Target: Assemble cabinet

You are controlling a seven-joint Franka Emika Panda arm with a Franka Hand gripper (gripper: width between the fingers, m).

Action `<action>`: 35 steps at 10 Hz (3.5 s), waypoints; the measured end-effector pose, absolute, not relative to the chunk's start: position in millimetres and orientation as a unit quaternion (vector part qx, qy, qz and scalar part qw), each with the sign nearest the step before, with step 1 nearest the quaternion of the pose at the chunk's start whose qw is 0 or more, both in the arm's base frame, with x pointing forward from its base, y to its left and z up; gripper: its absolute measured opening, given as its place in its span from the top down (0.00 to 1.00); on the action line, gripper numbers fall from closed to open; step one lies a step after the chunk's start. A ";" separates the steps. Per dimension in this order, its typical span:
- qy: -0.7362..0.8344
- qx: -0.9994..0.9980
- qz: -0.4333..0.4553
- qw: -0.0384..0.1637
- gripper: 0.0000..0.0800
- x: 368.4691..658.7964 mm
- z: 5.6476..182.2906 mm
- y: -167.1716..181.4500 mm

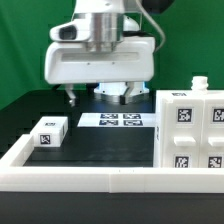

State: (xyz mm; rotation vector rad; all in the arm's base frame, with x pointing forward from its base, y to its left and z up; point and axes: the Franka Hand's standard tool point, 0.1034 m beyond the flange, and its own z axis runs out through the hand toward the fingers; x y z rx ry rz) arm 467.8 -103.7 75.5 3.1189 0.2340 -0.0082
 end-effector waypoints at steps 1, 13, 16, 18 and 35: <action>0.074 0.997 -0.004 0.010 0.00 461.0 70.5 -121.7; 0.039 0.998 -0.040 0.011 0.00 418.8 29.1 -167.9; 0.049 0.998 -0.037 0.016 0.00 423.3 28.3 -179.5; 0.049 0.998 -0.041 0.016 0.00 419.4 24.6 -179.0; 0.039 0.999 -0.018 -0.009 0.30 434.4 84.7 -118.8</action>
Offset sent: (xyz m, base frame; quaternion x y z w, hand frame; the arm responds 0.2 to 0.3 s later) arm 0.0000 0.0000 0.0000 0.0000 0.0000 0.0000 1.0000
